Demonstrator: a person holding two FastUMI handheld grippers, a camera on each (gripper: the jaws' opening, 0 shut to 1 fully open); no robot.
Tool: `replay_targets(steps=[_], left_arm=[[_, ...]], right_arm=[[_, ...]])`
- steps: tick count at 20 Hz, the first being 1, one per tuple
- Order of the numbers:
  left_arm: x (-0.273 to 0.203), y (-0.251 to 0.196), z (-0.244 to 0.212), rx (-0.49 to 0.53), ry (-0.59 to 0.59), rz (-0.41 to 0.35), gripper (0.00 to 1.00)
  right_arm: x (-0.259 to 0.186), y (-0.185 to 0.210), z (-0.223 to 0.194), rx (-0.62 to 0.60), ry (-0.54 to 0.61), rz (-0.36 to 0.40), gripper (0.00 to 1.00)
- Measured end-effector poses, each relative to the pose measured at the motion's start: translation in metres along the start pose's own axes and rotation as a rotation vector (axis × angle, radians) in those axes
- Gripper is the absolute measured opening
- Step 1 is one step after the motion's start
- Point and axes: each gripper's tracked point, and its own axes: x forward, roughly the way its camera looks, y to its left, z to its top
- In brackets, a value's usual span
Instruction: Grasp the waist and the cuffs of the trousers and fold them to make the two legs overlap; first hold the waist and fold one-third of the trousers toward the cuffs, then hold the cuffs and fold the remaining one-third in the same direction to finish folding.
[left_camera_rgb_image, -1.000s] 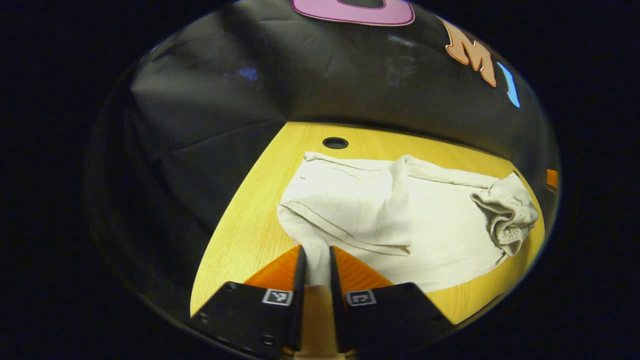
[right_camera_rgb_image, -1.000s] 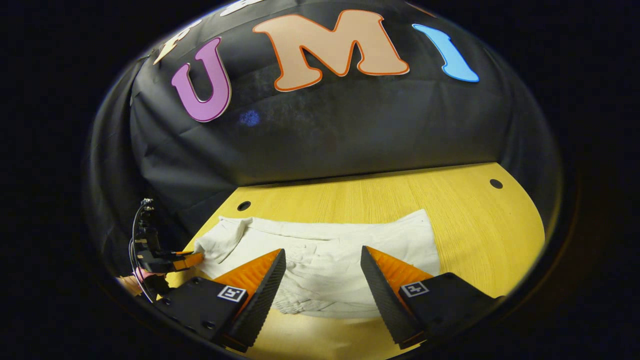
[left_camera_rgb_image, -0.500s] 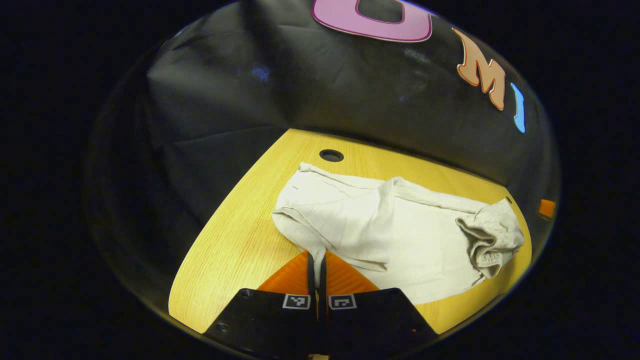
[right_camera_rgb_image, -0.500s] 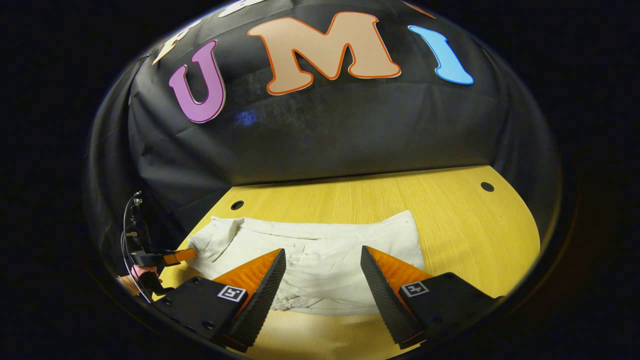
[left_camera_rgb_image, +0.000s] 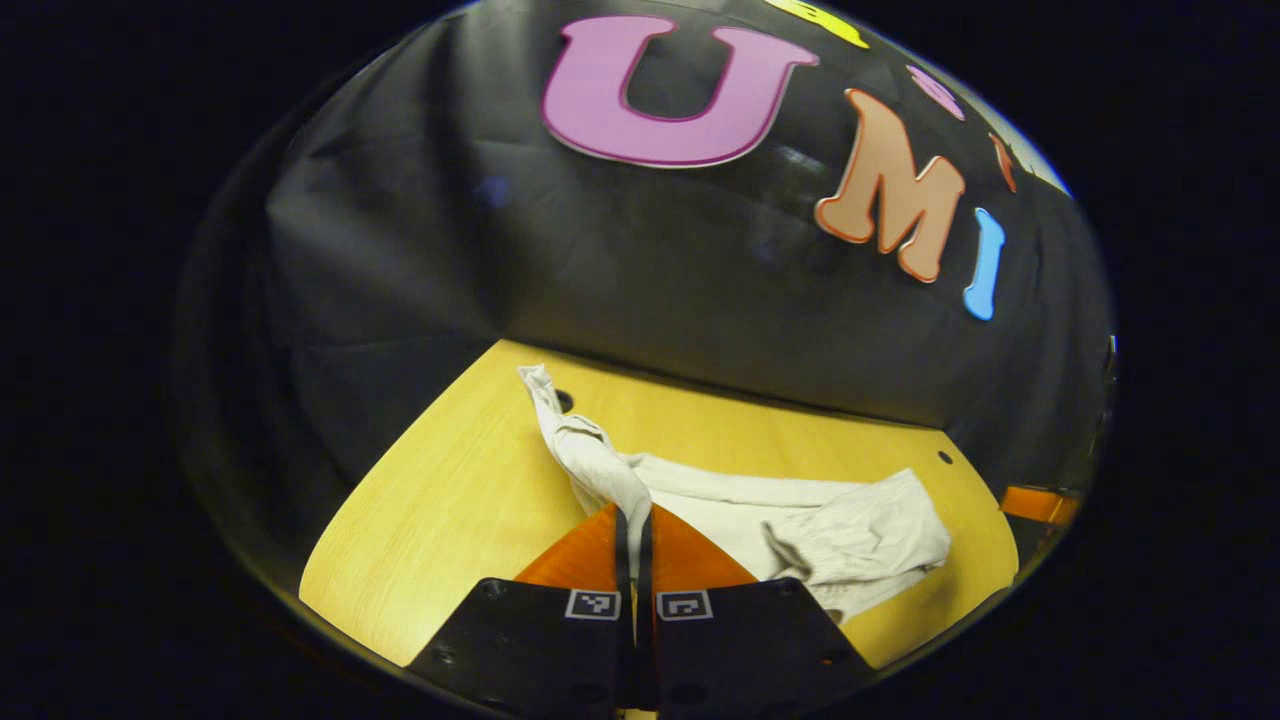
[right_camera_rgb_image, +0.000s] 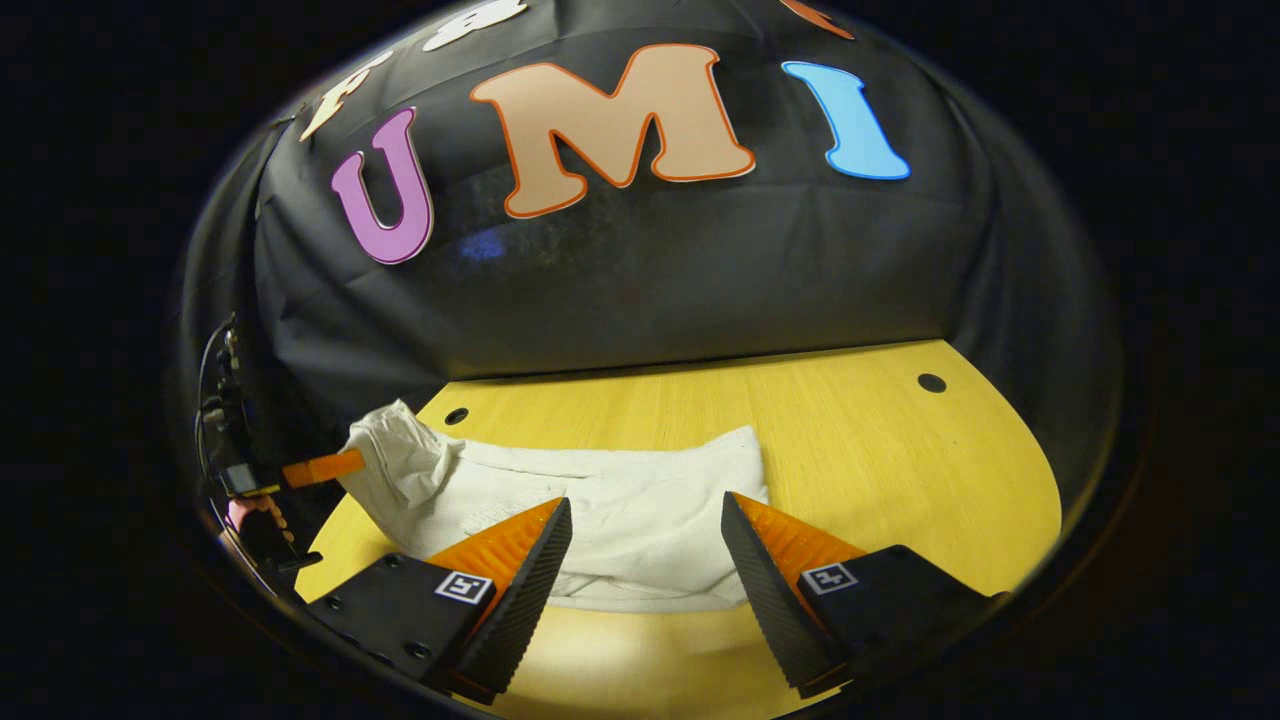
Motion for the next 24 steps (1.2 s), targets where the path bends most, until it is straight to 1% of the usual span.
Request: replay_targets(steps=[7,9,12,14,19,23,24], left_arm=[[-0.005,-0.153,0.041,0.114,-0.074,-0.209,0.0],[-0.005,-0.196,0.04,0.135,-0.074,-0.266,0.0],[-0.001,-0.241,0.02,0.161,-0.047,-0.324,0.0],[0.002,-0.266,0.002,0.169,-0.018,-0.346,0.0],[0.012,-0.296,-0.059,0.221,0.084,-0.364,0.0],[0.013,-0.315,-0.103,0.25,0.157,-0.412,0.06],[0.006,-0.32,-0.108,0.243,0.176,-0.433,0.11]], right_arm=[[-0.025,-0.057,0.006,0.009,-0.007,-0.027,0.96],[-0.03,-0.071,0.007,0.014,-0.01,-0.038,0.96],[-0.038,-0.09,0.011,0.021,-0.016,-0.054,0.97],[-0.042,-0.103,0.012,0.022,-0.019,-0.066,0.96],[-0.054,-0.122,0.009,0.017,-0.013,-0.087,0.97],[-0.061,-0.127,0.008,0.014,-0.01,-0.092,0.96],[-0.064,-0.125,0.009,0.016,-0.013,-0.09,0.96]])
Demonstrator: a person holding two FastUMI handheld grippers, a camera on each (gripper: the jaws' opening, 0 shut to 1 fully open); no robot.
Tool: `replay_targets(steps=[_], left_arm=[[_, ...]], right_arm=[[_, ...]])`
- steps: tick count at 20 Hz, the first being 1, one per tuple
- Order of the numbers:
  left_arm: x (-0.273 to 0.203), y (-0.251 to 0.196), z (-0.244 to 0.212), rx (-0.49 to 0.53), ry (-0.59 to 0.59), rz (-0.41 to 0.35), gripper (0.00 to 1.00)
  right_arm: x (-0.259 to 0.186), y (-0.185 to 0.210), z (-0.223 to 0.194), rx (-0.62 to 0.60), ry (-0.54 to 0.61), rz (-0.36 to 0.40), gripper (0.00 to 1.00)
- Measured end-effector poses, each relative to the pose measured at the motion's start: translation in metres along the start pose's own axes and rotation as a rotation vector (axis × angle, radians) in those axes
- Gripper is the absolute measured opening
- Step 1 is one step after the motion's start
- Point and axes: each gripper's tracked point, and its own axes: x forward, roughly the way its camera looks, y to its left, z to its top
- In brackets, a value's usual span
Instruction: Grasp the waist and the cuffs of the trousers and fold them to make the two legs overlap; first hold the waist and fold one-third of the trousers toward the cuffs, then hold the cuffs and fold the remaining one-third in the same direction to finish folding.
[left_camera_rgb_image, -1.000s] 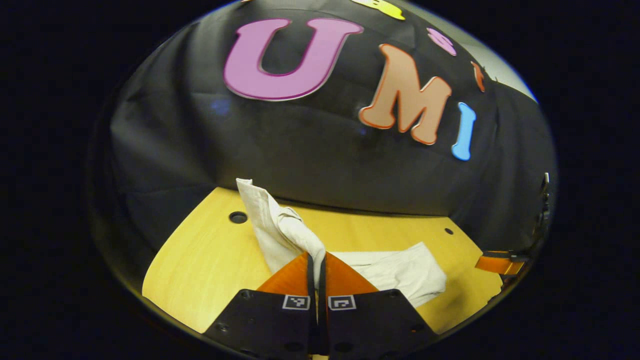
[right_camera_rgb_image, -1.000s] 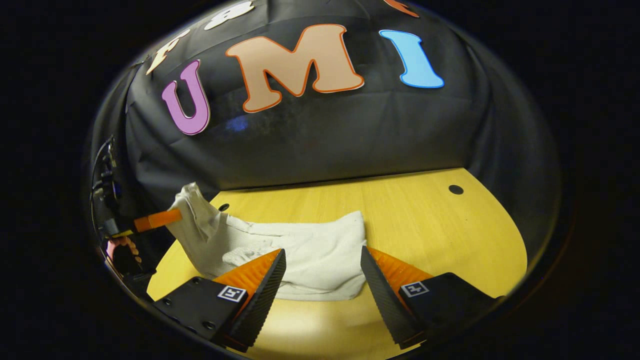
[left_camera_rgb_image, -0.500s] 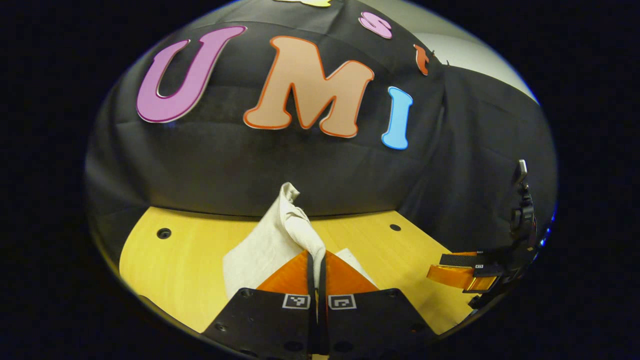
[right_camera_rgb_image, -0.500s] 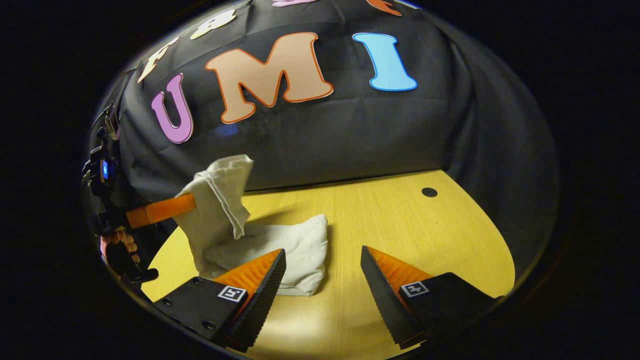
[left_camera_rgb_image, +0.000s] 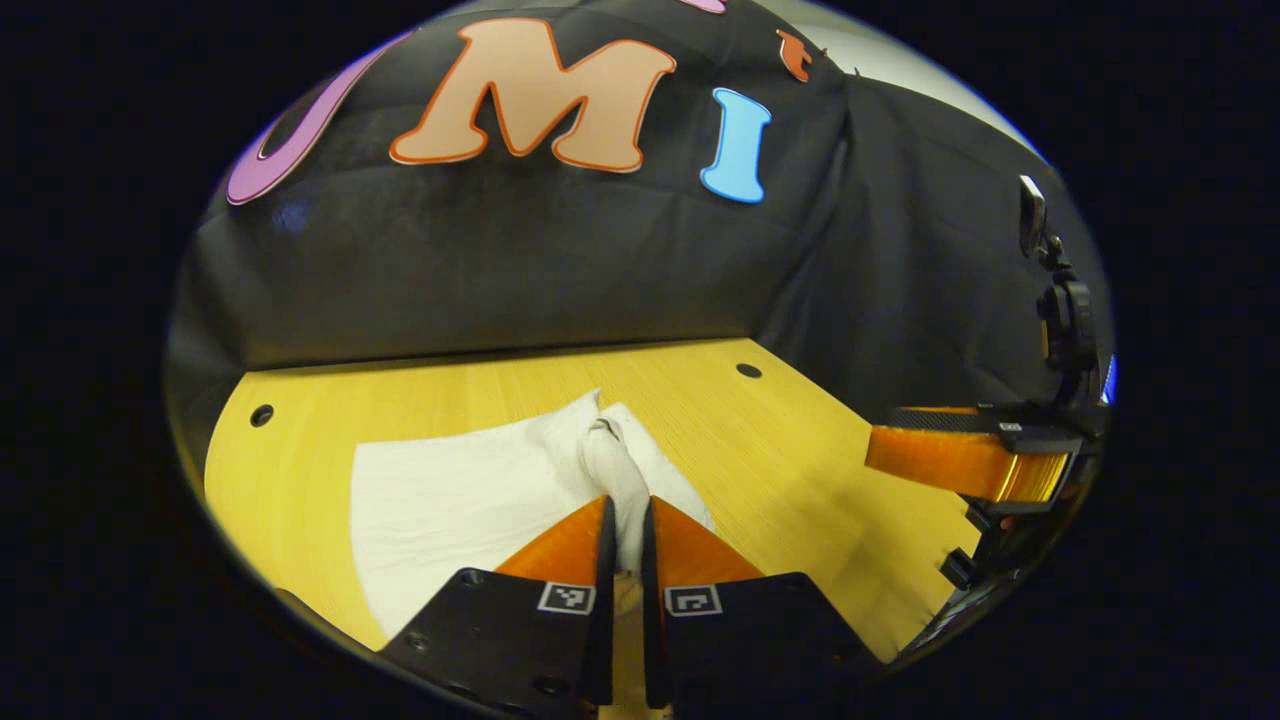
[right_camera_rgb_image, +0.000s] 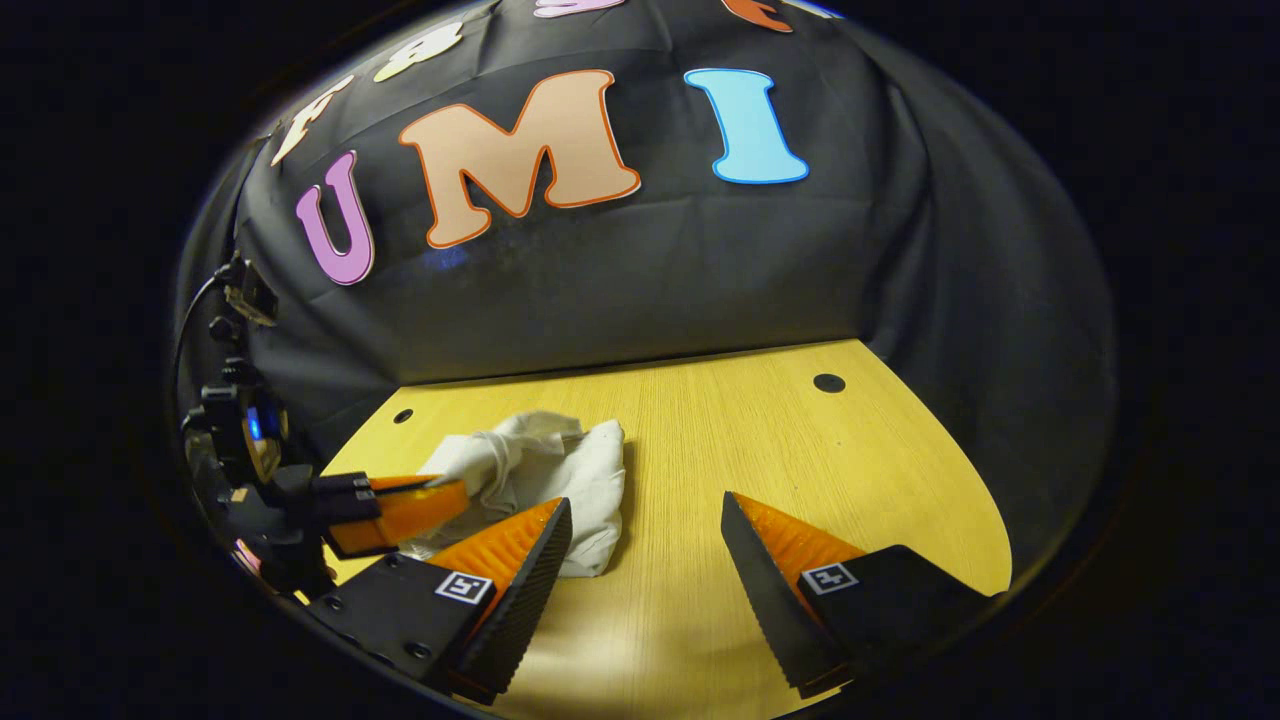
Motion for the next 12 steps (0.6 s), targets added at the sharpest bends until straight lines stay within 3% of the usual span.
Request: replay_targets(steps=[1,2,3,5,6,8,10,11,12], left_arm=[[0.006,-0.013,-0.003,-0.015,0.007,-0.04,0.18],[0.004,-0.024,-0.003,-0.035,0.0,-0.077,0.51],[0.004,-0.033,-0.001,-0.051,-0.015,-0.098,0.56],[-0.006,-0.041,0.009,-0.06,-0.055,-0.1,0.83],[-0.009,-0.04,0.009,-0.05,-0.065,-0.083,0.92],[-0.025,-0.031,0.014,-0.023,-0.078,-0.041,0.95],[-0.047,-0.018,0.017,-0.016,-0.1,-0.003,0.95],[-0.058,-0.008,0.019,-0.014,-0.11,0.026,0.95],[-0.069,0.003,0.021,-0.014,-0.117,0.058,0.95]], right_arm=[[-0.001,0.0,0.001,0.004,-0.002,0.002,0.96],[-0.002,0.002,0.002,0.009,-0.005,0.006,0.96],[-0.004,0.003,0.004,0.012,-0.013,0.011,0.96],[-0.013,0.014,0.009,0.017,-0.039,0.04,0.97],[-0.017,0.019,0.014,0.021,-0.055,0.056,0.92],[-0.024,0.031,0.021,0.031,-0.095,0.088,0.96],[-0.031,0.043,0.03,0.036,-0.137,0.114,0.92],[-0.034,0.047,0.034,0.039,-0.159,0.123,0.96],[-0.038,0.053,0.038,0.042,-0.18,0.134,0.92]])
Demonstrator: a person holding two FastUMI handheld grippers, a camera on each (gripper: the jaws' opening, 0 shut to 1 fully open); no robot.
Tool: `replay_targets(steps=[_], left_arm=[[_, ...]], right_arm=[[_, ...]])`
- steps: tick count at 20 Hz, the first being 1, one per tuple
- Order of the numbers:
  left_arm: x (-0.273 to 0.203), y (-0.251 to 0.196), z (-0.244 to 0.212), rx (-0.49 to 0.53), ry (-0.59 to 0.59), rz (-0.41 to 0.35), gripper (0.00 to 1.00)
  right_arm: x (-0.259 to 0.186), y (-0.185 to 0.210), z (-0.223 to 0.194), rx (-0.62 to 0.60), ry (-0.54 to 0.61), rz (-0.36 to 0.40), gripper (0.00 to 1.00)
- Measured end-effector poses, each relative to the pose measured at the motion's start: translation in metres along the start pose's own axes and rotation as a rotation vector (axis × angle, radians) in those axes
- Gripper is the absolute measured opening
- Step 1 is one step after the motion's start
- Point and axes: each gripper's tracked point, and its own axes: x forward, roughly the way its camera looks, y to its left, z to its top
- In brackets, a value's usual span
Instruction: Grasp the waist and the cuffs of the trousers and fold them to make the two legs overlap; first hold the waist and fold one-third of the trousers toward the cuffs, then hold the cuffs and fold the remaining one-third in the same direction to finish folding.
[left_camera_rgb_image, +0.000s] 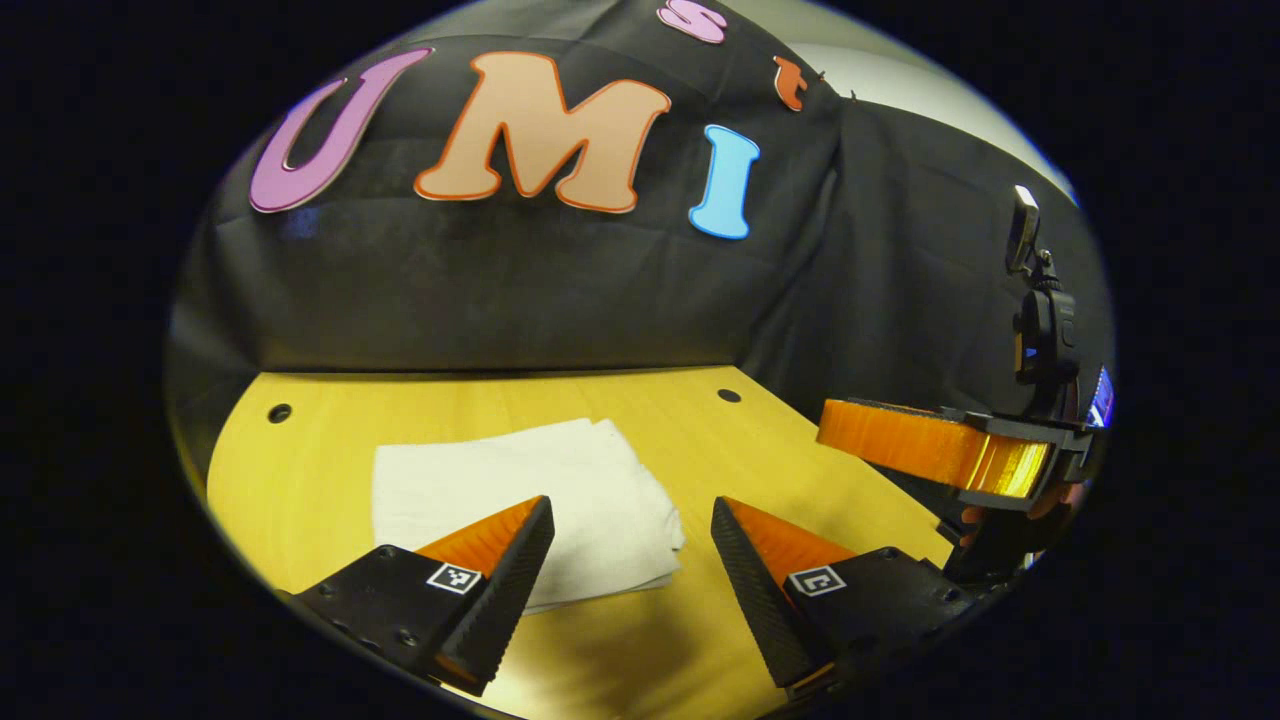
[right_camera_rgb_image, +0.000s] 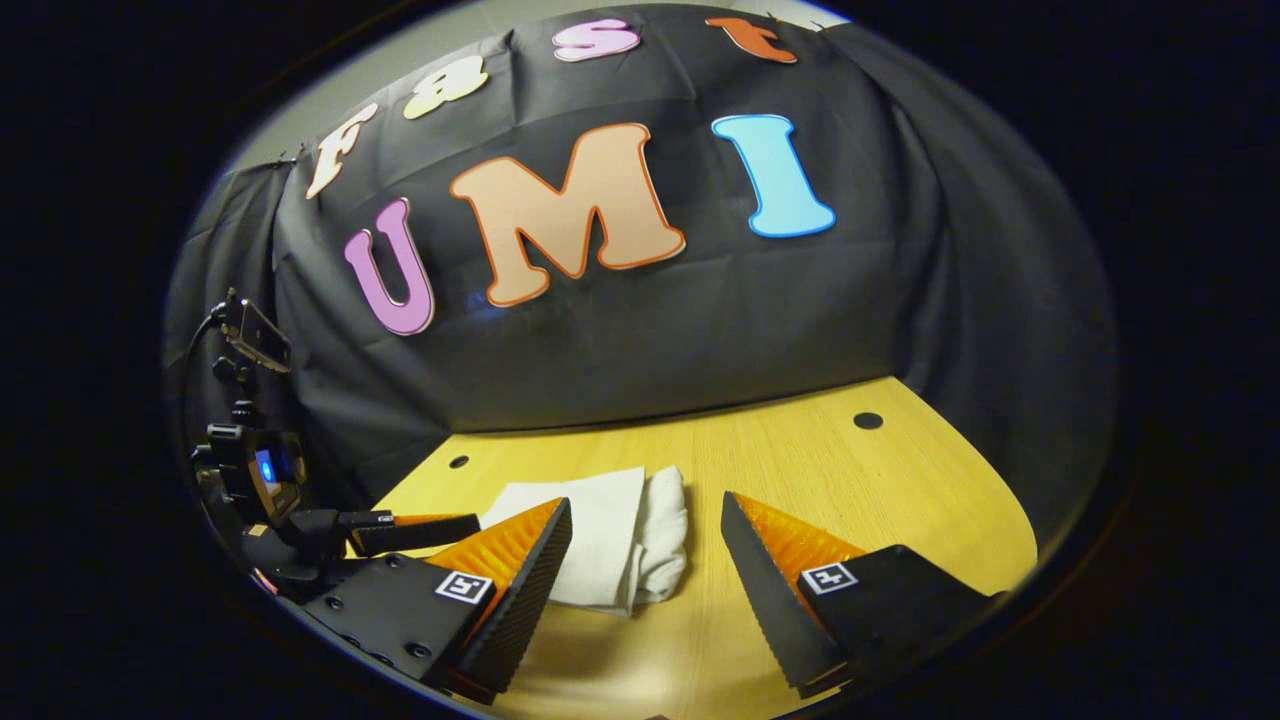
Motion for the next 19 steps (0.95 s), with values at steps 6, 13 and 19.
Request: replay_targets(steps=[6,13,19], left_arm=[[-0.053,0.061,0.007,-0.026,-0.04,0.173,0.95],[-0.086,0.098,-0.001,-0.092,-0.061,0.261,0.95],[-0.087,0.107,0.001,-0.088,-0.064,0.268,0.95]], right_arm=[[-0.014,0.026,0.019,-0.024,-0.107,0.026,0.96],[-0.029,0.029,0.012,-0.045,-0.114,-0.009,0.96],[-0.035,0.024,0.004,-0.072,-0.086,-0.051,0.96]])
